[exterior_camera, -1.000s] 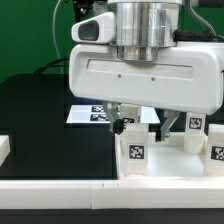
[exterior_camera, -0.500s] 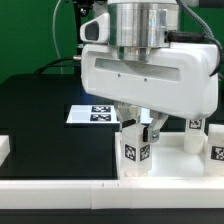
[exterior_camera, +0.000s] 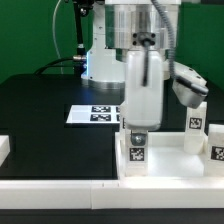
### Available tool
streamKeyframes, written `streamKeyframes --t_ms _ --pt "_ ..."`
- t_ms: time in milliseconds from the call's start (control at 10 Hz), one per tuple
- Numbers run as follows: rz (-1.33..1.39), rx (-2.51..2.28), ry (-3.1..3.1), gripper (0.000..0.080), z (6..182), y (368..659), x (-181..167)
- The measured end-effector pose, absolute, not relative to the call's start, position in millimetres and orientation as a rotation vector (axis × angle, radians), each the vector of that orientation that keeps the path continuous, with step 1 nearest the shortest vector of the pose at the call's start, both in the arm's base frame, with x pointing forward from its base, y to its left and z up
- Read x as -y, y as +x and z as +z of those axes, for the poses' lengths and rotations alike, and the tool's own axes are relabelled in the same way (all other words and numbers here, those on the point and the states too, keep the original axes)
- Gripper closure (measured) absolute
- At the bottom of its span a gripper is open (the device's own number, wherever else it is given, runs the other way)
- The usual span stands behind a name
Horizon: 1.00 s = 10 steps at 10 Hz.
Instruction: Assemble square table
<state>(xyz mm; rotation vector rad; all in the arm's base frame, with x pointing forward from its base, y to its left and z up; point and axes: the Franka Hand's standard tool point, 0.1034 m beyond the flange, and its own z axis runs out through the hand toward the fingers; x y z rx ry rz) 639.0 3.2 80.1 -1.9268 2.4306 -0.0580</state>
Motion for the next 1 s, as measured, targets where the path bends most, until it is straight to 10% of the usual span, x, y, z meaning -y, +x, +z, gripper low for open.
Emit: streamKeyframes --t_ms 500,700,1000 --pt "-0.054 -2.604 -1.67 0.0515 80.3 638.7 -2.9" --pt "-0.066 -2.33 -2.069 0.0215 78.1 635.5 -2.8" --pt "-0.081 -1.967 -2.448 0.0154 77.4 634.7 -6.5"
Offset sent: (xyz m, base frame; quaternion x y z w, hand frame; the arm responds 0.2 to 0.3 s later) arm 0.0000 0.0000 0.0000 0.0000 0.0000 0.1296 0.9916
